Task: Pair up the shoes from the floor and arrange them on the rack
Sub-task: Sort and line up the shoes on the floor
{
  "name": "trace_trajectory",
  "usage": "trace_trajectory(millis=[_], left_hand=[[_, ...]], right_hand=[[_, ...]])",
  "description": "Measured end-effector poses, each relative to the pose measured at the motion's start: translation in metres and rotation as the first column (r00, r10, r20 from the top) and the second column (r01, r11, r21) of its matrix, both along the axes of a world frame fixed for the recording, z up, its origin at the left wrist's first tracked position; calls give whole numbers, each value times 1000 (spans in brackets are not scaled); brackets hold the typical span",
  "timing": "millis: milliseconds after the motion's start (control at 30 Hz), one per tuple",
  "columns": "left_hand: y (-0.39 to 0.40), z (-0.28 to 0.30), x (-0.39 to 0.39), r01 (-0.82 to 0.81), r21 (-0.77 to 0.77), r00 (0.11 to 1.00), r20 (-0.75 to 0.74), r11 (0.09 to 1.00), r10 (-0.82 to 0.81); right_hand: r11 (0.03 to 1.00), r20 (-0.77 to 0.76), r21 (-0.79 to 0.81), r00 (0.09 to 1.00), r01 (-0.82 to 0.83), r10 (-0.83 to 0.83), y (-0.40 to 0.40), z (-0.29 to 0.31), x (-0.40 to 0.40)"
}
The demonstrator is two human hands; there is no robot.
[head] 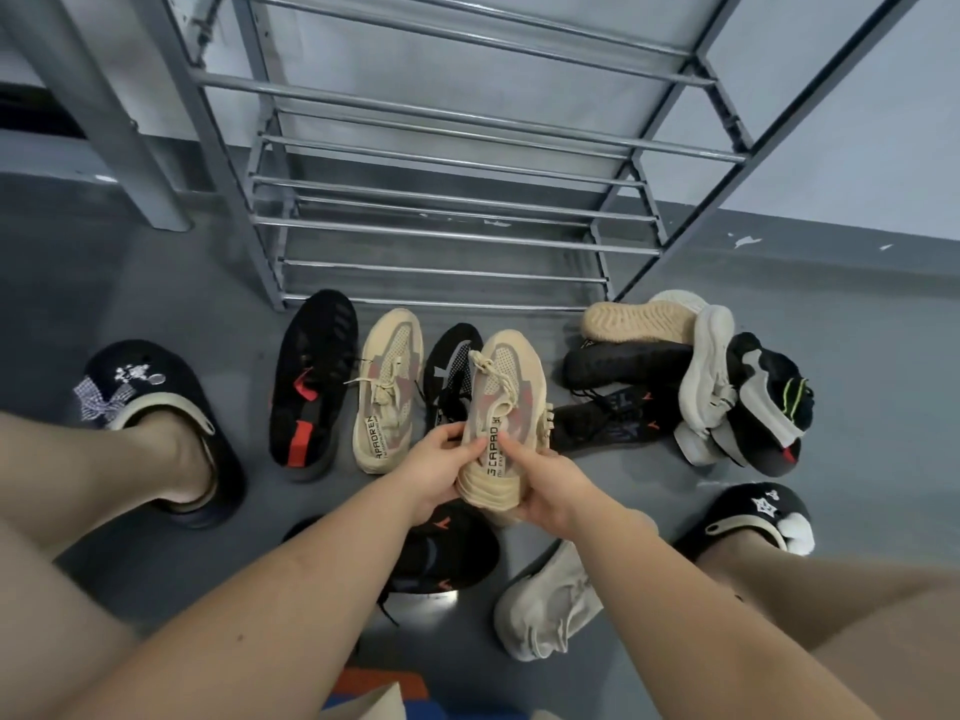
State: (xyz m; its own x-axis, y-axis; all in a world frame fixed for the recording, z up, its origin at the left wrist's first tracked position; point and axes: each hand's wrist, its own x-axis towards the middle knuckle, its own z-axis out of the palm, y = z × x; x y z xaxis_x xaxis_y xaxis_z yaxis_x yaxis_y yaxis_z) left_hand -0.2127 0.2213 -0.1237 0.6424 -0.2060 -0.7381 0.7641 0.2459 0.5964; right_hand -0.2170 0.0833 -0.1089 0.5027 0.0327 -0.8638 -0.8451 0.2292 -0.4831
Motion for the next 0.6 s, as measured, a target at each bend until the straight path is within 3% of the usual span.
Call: trace_trajectory(millis=[133,300,467,533,600], left_hand=[[7,-6,3,-11,17,1000,-20,1000,11],[20,-25,9,24,257,999,34,966,-34],[55,-52,19,-132,645,968,-81,753,239],[71,-67,23,-162,659,929,-150,735,339],[79,-80,25,-193,598,898,-213,778,386]], right_hand=[[1000,38,-5,999,-30,30,4,-9,0],[997,72,-50,996,-53,56,16,-19,10],[990,74,-119,993,-81,90,27,-37,24],[988,86,-134,992,-82,94,30,-45,31],[988,93,-136,992,-73,87,31,-54,37]])
